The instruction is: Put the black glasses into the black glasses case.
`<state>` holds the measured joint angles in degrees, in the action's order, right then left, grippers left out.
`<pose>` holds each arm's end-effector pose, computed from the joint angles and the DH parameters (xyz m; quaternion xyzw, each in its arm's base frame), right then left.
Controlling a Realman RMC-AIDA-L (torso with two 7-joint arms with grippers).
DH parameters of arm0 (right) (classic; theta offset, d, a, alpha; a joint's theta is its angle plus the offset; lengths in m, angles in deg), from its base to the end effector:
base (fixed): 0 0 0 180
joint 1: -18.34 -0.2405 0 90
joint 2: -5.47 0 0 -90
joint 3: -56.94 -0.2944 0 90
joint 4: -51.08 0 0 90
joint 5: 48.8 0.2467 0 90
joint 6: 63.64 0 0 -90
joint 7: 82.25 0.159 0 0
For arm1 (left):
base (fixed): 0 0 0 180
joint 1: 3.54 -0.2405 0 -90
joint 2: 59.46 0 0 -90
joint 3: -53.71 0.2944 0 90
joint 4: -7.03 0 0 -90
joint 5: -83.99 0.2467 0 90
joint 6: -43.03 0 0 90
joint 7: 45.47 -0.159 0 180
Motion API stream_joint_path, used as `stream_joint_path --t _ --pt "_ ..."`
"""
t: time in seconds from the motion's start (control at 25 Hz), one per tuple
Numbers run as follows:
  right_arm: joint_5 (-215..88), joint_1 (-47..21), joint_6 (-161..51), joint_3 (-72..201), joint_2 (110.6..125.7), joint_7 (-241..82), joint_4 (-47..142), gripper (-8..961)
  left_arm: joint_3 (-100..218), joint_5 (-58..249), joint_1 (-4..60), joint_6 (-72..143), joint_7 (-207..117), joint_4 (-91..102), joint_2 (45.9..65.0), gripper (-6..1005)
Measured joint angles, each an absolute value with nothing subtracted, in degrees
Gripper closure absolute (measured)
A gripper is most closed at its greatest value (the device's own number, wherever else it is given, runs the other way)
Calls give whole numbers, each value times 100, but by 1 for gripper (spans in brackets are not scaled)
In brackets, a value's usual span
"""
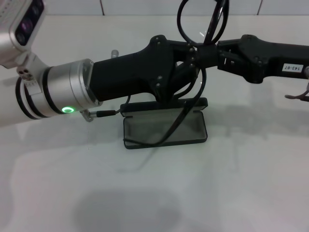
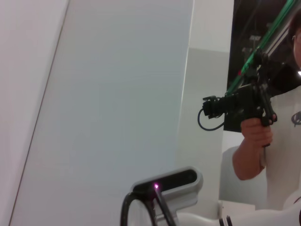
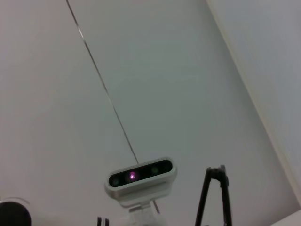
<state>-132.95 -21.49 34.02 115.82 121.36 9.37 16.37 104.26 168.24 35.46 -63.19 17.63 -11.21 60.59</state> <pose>0.1751 0.4094 -0.0199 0.9012 -0.1713 -0.3961 0.0394 -0.1991 0.3628 -0.0594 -0.8593 -0.0762 -0.5057 0.0026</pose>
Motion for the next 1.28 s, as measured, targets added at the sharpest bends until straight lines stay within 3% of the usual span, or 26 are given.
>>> stream_joint_path --t 0.52,0.68,1.04,1.28 --pt "-13205 -2078 3175 11566 12106 921 1640 892 10424 16365 3066 -6511 2427 -2130 6015 988" --pt "-13205 -1986 2951 11565 12087 876 1617 892 10433 16205 2787 -6664 3075 -2782 5859 988" --pt "-13220 -1862 2710 11238 11966 864 1540 892 10527 16292 2329 -7339 3994 -3106 5310 988" --pt "-13207 -1800 2595 10980 11890 862 1539 891 10896 16321 1896 -7348 4023 -3239 5228 988"
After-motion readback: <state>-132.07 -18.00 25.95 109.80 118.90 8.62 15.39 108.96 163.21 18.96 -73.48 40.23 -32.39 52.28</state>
